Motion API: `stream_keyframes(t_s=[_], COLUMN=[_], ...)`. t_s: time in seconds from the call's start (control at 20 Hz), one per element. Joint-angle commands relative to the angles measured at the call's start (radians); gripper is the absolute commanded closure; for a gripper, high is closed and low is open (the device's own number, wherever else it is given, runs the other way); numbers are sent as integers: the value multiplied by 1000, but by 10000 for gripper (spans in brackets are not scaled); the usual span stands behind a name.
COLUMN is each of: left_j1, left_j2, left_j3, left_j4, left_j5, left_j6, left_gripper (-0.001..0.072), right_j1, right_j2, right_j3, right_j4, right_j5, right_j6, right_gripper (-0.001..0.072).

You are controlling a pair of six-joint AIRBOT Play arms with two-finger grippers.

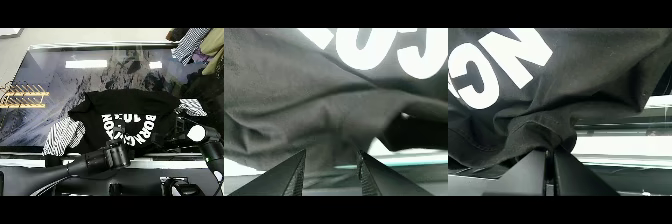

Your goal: Fold the clothes and pants, and hang the long-sleeved shirts on hangers.

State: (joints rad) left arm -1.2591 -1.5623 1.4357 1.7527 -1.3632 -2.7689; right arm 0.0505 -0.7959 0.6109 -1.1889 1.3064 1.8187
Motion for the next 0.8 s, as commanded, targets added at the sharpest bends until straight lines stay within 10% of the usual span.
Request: stream_keyframes(t_s=[0.0,0.65,0.7,0.75], left_j1=[-30,-26,-20,-12], left_j2=[-9,-164,-164,-160], left_j3=[89,92,92,92], left_j4=[14,6,5,6], left_j5=[-59,-80,-98,-132], left_j6=[-48,-70,-66,-44], left_gripper=[341,394,415,601], right_j1=[1,1,1,1], right_j2=[-1,-1,-1,-1], right_j3=[1,1,1,1], right_j4=[0,0,0,0], right_j5=[-1,1,2,3], right_j6=[-5,-17,-17,-17], right_gripper=[676,676,676,676])
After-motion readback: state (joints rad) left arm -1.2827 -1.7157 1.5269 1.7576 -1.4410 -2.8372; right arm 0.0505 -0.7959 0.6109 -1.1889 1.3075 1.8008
